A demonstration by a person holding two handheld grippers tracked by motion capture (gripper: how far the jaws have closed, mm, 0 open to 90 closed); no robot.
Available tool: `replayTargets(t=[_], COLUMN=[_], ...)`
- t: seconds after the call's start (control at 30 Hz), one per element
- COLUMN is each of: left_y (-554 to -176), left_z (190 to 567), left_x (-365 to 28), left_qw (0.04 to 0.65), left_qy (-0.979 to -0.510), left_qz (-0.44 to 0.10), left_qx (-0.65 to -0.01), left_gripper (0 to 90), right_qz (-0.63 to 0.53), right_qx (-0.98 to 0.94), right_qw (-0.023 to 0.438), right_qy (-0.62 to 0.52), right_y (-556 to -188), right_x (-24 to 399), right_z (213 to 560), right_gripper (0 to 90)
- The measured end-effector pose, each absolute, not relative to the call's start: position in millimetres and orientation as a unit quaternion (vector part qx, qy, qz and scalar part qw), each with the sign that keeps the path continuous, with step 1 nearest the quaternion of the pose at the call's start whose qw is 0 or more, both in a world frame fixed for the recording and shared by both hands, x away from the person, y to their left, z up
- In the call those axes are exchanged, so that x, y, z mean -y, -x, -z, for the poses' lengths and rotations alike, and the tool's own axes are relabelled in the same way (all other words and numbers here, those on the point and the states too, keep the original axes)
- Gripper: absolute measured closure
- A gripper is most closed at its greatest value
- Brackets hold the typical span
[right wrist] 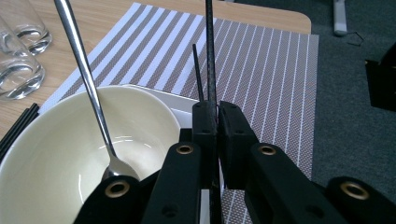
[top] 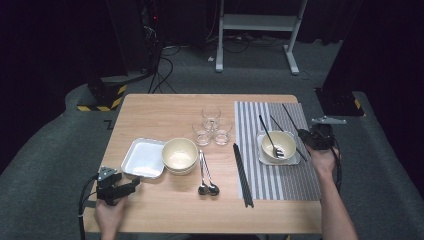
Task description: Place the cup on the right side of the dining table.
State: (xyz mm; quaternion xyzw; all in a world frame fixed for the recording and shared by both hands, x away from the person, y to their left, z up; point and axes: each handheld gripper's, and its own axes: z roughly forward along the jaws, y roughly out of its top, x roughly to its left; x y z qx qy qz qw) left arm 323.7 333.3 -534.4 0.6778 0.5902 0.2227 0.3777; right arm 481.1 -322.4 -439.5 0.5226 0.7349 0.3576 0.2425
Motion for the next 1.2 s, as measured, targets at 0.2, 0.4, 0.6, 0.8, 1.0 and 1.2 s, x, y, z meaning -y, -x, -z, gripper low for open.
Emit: replayTargets(t=[0.2,0.4,0.6,0.8,1.0,1.2], left_y=[-323.7,-323.7,-323.7,-323.8,-324.0,-324.1], left_z=[534.4,534.4,534.4,534.3,534.4,534.3], left_x=[-333.1,-333.0,-333.0,-332.8,-332.0,-331.8], left_qw=[0.376,0.375,0.375,0.374,0.373,0.372], left_qy=[-0.678,-0.678,-0.677,-0.677,-0.676,-0.676], left_qz=[-0.224,-0.225,-0.225,-0.226,-0.228,-0.229], left_qx=[-0.59,-0.591,-0.591,-0.592,-0.594,-0.594], left_gripper=[19.8,20.0,20.2,20.2,20.3,20.3], right_qz=[-0.35,-0.344,-0.333,-0.324,-0.317,-0.304], right_qx=[-0.736,-0.738,-0.743,-0.75,-0.757,-0.763], right_qw=[0.237,0.232,0.23,0.225,0.216,0.206], right_qy=[-0.53,-0.532,-0.532,-0.531,-0.53,-0.531], right_y=[-486.2,-490.7,-495.7,-502.0,-508.4,-514.3], right_x=[325.7,327.5,328.6,329.4,330.6,328.5], right_z=[444.4,448.8,451.9,455.9,464.6,473.5], right_gripper=[85.8,85.8,85.8,85.8,85.8,85.8])
